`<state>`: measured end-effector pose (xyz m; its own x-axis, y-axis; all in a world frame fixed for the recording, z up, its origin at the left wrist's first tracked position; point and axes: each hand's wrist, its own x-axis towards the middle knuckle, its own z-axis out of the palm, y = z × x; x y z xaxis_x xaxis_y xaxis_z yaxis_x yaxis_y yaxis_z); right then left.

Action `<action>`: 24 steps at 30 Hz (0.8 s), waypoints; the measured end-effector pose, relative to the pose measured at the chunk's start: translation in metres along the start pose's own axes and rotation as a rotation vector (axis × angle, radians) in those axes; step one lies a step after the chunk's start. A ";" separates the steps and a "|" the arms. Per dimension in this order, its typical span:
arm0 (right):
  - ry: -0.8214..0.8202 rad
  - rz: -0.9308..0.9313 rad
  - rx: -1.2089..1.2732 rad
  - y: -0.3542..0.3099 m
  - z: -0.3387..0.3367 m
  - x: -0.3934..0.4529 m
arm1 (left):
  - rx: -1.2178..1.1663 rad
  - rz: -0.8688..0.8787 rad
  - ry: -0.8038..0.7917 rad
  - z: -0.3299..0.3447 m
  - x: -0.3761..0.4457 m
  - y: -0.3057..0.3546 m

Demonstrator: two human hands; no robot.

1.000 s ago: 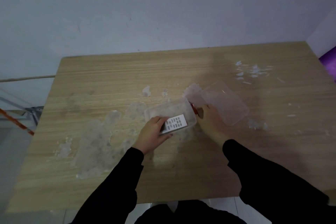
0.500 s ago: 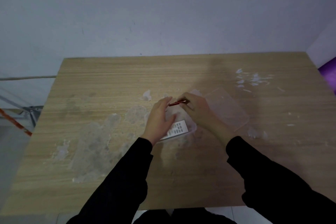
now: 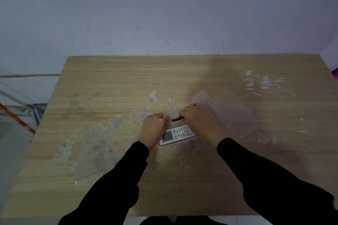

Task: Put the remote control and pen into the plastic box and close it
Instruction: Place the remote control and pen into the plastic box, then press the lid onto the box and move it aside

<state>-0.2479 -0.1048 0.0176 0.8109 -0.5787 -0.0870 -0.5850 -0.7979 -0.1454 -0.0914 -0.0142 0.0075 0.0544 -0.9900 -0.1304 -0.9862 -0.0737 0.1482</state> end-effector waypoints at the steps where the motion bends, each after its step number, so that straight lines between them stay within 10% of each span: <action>1: -0.009 0.014 -0.018 -0.001 0.002 0.002 | 0.060 -0.013 0.002 0.000 0.001 0.000; 7: -0.047 0.071 0.059 0.004 0.016 0.002 | 0.144 -0.067 -0.009 0.006 0.007 0.002; 12: 0.374 0.370 0.263 0.032 0.012 -0.016 | -0.141 -0.077 0.172 0.001 0.000 0.002; 16: 0.126 0.694 0.191 0.071 0.026 -0.050 | -0.264 -0.104 0.265 -0.006 -0.005 0.007; 24: 0.316 0.422 -0.097 0.054 -0.013 -0.053 | -0.510 -0.090 0.301 -0.028 -0.004 0.028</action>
<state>-0.3227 -0.1201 0.0275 0.4697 -0.8632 0.1852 -0.8699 -0.4883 -0.0694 -0.1146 -0.0158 0.0398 0.2494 -0.9624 0.1079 -0.7804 -0.1337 0.6108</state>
